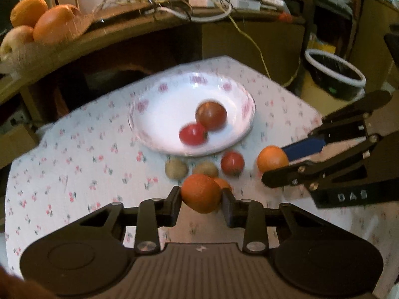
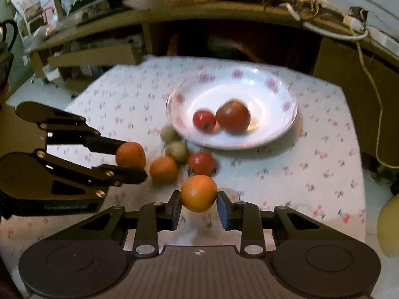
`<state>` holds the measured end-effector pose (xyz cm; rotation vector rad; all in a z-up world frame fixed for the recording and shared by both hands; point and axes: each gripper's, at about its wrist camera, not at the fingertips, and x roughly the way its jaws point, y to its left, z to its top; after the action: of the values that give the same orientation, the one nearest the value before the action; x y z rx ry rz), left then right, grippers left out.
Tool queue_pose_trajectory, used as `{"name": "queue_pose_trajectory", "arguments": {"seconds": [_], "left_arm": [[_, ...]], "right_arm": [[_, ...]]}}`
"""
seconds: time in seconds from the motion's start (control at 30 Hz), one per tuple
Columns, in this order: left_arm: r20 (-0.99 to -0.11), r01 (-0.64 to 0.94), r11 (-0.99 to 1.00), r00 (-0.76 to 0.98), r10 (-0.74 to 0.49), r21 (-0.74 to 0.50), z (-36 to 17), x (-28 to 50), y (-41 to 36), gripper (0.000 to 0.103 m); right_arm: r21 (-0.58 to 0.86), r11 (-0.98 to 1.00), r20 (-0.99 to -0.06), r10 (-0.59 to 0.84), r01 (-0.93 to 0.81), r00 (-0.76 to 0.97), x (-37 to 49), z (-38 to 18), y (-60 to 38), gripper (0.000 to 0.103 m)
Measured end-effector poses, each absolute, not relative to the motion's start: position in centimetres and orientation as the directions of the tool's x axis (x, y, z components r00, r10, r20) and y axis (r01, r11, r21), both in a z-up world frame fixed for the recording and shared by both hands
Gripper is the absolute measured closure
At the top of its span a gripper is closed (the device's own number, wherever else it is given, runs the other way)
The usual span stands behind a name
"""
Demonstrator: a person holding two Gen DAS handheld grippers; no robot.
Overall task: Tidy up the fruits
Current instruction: 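Carry both held oranges over the white plate, then lower the oranges into the plate and open both tools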
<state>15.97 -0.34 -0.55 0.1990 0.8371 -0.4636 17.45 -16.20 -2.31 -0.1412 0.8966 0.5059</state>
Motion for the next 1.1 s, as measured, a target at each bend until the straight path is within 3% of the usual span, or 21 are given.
{"name": "queue_pose_trajectory", "arguments": {"seconds": [1.1], "left_arm": [[-0.706, 0.317, 0.948, 0.662, -0.25, -0.039, -1.2, 24.3, -1.3, 0.064]], "right_arm": [[0.047, 0.926, -0.722, 0.291, -0.375, 0.627, 24.4, -3.1, -15.7, 0.071]]}}
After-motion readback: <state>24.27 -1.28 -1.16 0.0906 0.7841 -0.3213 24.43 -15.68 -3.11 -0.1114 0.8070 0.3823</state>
